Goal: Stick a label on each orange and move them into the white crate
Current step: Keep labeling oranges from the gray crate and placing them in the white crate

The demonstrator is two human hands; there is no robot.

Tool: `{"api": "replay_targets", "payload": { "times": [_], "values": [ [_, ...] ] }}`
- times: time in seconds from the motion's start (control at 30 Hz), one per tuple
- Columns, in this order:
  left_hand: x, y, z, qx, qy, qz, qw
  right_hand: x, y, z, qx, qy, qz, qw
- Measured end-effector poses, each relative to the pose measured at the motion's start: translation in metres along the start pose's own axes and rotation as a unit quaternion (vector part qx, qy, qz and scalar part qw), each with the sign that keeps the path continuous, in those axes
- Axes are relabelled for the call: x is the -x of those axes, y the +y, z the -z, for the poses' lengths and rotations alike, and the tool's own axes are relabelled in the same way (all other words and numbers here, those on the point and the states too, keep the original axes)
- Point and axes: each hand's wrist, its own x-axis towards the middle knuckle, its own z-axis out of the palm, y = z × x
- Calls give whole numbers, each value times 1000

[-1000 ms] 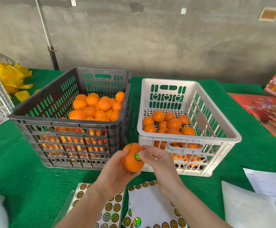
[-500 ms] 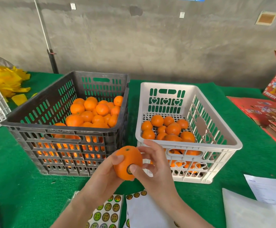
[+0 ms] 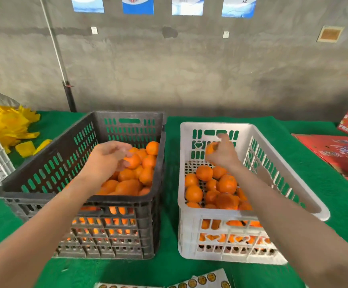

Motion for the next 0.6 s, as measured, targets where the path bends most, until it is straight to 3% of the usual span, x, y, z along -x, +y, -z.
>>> {"api": "replay_targets", "payload": {
  "times": [0.07, 0.13, 0.23, 0.33, 0.47, 0.53, 0.6],
  "values": [
    [-14, -7, 9, -27, 9, 17, 999, -26, 45, -7, 146, -39, -113, 982],
    [-29, -12, 15, -50, 8, 21, 999, -37, 85, -13, 208, -51, -178, 961],
    [-52, -19, 19, -98, -8, 23, 995, -46, 108, -18, 220, -86, -184, 954],
    [-72, -27, 12, -192, -87, 29, 977, -48, 108, -19, 286, -112, -183, 934],
    [-91, -40, -6, -377, -214, 11, 901, -37, 83, -23, 437, -111, -154, 879],
    [-95, -47, -16, -437, -248, 15, 865, -33, 63, -27, 446, -60, -81, 889],
    [-94, -57, -25, -526, -300, 41, 795, -29, 42, -34, 416, -29, 5, 909]
  ]
}}
